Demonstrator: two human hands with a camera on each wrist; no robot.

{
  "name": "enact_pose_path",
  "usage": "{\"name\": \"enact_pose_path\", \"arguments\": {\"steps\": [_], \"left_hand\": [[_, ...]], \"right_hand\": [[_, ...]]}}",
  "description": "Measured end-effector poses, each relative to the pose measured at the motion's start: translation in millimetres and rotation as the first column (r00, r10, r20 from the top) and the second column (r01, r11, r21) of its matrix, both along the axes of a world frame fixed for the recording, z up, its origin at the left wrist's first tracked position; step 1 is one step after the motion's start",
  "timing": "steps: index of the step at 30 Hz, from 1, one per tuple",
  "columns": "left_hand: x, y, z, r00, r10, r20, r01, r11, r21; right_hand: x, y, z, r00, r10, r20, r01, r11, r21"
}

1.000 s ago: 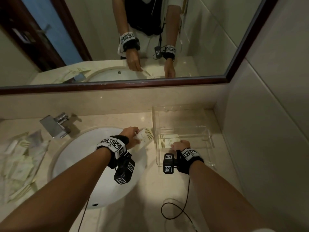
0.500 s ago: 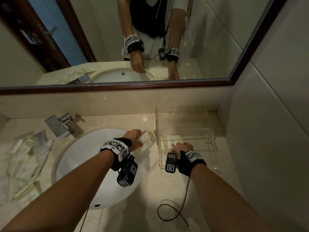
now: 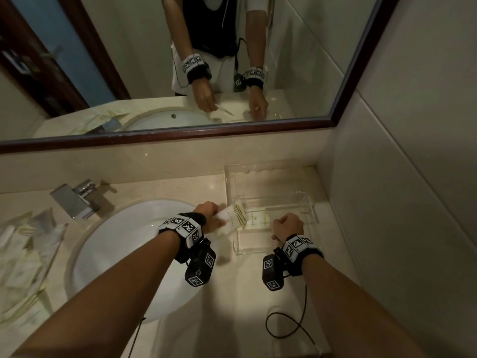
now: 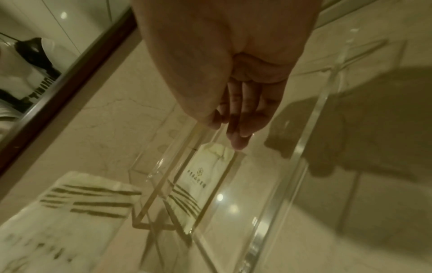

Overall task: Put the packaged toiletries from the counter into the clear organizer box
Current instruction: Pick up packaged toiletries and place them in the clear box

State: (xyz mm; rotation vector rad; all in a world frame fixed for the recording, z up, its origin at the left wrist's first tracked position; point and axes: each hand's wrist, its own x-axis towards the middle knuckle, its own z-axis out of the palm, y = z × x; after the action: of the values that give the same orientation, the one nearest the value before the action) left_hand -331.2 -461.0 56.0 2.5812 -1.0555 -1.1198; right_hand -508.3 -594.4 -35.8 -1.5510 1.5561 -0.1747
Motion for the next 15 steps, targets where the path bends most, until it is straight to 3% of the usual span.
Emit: {"name": "enact_pose_path", "arguments": {"steps": [2,5,9,12,15], "left_hand": [[-9,-5,-2,0.998,0.013,-0.062,-0.012,1.000,0.004],[-25,-14,-7,0.946,0.161,-0.282,-0.171,0.985,-0.013],[-42,-25,-13,0.739,0.401,-0.542,-0.434,0.898,0.073],[-48,-30,-23,0.760,0.337,-0.555,-0.412,0.911,-0.011],[-52,-30,-34,0.698,0.375,-0.610,-0.491,0.871,-0.026]], "right_hand": [[-7,-1,-1,0.999,0.005,0.032,-0.005,1.000,0.014],[-15,-3,-2,0.994,-0.030,0.109,0.025,0.999,0.039],[-25,-6,3,0.987,-0.040,0.156,0.035,0.999,0.034],[-32,-8,4,0.984,-0.049,0.170,0.045,0.999,0.025],[-35,-9,3,0.983,-0.044,0.178,0.039,0.999,0.031]]}}
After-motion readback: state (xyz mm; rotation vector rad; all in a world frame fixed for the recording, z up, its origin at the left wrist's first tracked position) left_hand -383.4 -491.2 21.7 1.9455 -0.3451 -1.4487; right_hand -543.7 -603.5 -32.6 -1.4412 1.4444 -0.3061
